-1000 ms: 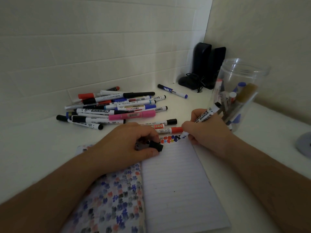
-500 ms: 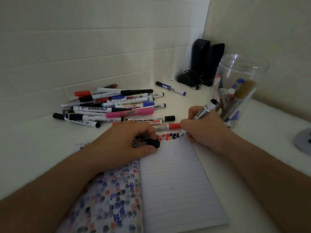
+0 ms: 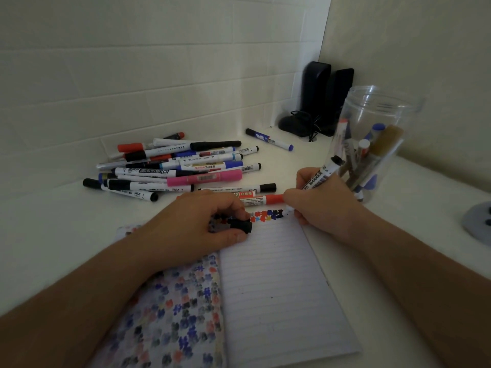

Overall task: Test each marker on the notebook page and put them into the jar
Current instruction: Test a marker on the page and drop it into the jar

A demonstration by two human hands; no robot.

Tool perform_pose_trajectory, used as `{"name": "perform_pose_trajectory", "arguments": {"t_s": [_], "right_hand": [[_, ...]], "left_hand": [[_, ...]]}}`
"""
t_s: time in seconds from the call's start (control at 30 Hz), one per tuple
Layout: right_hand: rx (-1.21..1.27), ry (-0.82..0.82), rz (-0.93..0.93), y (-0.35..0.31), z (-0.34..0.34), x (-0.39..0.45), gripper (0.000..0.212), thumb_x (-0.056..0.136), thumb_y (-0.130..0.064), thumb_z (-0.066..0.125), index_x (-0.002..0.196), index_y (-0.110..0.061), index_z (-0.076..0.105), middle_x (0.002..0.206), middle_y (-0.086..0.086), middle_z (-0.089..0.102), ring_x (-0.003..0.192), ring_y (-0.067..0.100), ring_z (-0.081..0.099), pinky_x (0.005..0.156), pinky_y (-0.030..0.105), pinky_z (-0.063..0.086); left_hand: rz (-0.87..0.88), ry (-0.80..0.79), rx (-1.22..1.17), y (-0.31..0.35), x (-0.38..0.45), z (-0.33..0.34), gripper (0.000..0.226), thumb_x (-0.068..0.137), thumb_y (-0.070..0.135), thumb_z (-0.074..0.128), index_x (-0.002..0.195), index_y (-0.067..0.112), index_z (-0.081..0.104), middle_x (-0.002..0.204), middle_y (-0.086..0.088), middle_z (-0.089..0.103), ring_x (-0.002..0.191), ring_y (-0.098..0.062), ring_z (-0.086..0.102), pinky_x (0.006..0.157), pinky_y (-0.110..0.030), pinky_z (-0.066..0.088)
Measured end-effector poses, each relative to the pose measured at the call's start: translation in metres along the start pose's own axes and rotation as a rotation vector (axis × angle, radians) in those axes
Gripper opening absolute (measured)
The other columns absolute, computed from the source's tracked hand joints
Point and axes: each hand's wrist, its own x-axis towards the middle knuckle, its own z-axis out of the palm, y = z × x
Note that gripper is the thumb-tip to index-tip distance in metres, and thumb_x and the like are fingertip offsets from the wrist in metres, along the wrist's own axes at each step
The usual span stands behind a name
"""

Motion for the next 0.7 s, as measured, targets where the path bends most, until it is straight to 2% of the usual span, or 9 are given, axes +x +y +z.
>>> {"name": "perform_pose_trajectory", "arguments": {"t_s": [0.13,0.27,0.33,0.53,0.7], "right_hand": [[0.039,0.011,0.015,0.0017,-0.0007,0.0017,0.026,0.084,-0.010,0.071,0.068,-0.012,0.050,0.059,0.009,0.061,0.050,0.015,0.058,0.048,0.022,0.047],[0.063,-0.005,0.015,0.0038,-0.0022,0.0016,0.023,0.086,-0.010,0.071,0.071,-0.010,0.053,0.066,0.017,0.070,0.055,0.020,0.064,0.056,0.029,0.056],[0.052,-0.015,0.019,0.0032,-0.0012,0.0008,0.023,0.086,-0.011,0.072,0.073,-0.010,0.054,0.069,0.019,0.071,0.055,0.020,0.065,0.056,0.029,0.056],[0.053,-0.042,0.015,-0.0012,-0.0008,-0.0010,0.032,0.084,-0.007,0.074,0.064,-0.013,0.049,0.055,0.008,0.062,0.049,0.016,0.060,0.045,0.021,0.048],[0.076,-0.004,0.006,0.0037,-0.0027,0.0014,0.026,0.085,-0.009,0.070,0.068,-0.011,0.050,0.058,0.010,0.064,0.051,0.018,0.060,0.046,0.022,0.046]], "left_hand": [[0.003,0.000,-0.010,0.0002,-0.0003,0.0001,0.024,0.084,0.048,0.075,0.107,0.043,0.067,0.106,0.031,0.064,0.101,0.007,0.059,0.088,-0.030,0.054],[0.001,0.002,-0.009,-0.0006,0.0000,0.0002,0.024,0.084,0.049,0.074,0.106,0.044,0.066,0.105,0.030,0.065,0.102,0.007,0.060,0.088,-0.030,0.055],[-0.004,-0.001,-0.005,-0.0008,0.0000,0.0002,0.024,0.084,0.049,0.074,0.106,0.044,0.066,0.105,0.029,0.066,0.101,0.007,0.060,0.088,-0.031,0.055],[0.004,0.008,-0.017,-0.0001,0.0001,0.0007,0.024,0.084,0.048,0.075,0.106,0.044,0.066,0.105,0.029,0.066,0.101,0.007,0.060,0.088,-0.030,0.055],[0.000,0.001,-0.024,-0.0004,0.0003,0.0006,0.024,0.084,0.048,0.075,0.105,0.044,0.067,0.106,0.028,0.067,0.102,0.006,0.061,0.089,-0.032,0.055]]}}
